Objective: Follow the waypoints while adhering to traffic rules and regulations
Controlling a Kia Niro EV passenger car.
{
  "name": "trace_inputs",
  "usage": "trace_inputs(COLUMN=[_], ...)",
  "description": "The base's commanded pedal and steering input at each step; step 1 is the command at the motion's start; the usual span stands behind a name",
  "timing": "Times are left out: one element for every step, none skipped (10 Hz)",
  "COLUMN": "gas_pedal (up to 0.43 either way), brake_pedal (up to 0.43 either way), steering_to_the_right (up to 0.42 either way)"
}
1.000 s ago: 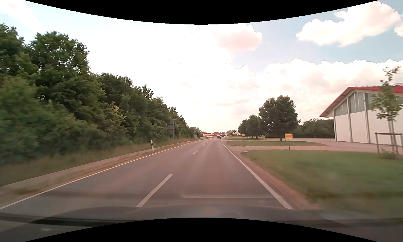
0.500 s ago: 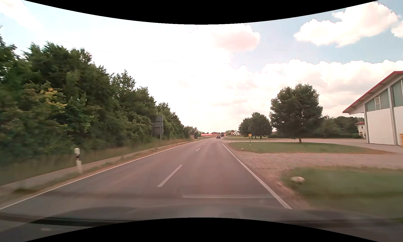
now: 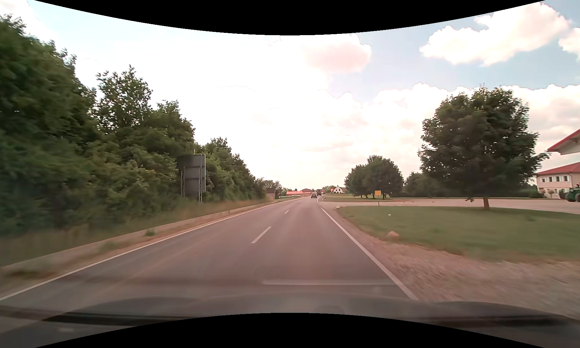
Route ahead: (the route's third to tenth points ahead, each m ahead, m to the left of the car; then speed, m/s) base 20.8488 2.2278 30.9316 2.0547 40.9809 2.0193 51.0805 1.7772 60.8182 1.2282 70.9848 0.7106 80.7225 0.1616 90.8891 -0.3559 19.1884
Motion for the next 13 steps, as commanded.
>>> trace_inputs(gas_pedal=[0.248,0.248,0.248,0.248,0.248,0.248,0.248,0.24,0.24,0.228,0.22,0.22,0.209], brake_pedal=[0.0,0.0,0.0,0.0,0.0,0.0,0.0,0.0,0.0,0.0,0.0,0.0,0.0], steering_to_the_right=[0.002,0.002,0.002,0.002,0.002,0.002,0.002,0.002,0.002,0.002,0.002,0.002,0.002])
